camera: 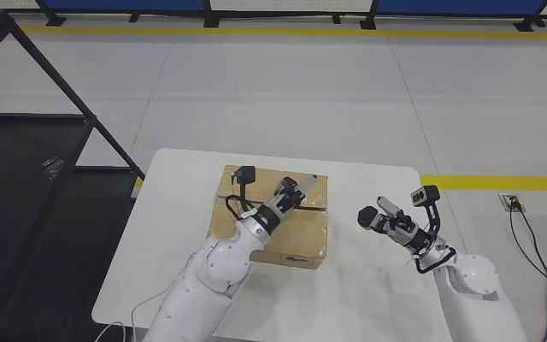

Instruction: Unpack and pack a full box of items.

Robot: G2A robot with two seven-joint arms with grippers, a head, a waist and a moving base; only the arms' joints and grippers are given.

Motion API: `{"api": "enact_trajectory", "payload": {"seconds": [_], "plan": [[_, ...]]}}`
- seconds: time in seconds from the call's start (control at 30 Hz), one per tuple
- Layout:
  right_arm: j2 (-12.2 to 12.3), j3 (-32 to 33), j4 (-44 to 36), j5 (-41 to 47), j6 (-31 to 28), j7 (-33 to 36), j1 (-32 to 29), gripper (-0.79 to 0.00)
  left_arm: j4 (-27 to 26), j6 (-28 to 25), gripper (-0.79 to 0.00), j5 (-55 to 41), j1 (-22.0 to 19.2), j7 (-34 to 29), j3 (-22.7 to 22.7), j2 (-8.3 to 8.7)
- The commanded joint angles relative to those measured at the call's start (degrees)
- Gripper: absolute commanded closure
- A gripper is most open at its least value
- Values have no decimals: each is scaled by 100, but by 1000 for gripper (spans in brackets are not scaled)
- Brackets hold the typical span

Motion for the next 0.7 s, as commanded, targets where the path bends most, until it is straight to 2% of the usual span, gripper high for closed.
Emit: {"api": "enact_trajectory", "payload": {"seconds": [0.0,0.67], "plan": [[13,22,-5,33,-16,1,-33,-785,51,2,-785,9,-29,-1,51,-27],[124,106,171,264,-137,36,-135,-785,643,-57,-785,-20,-328,136,472,-329]]}}
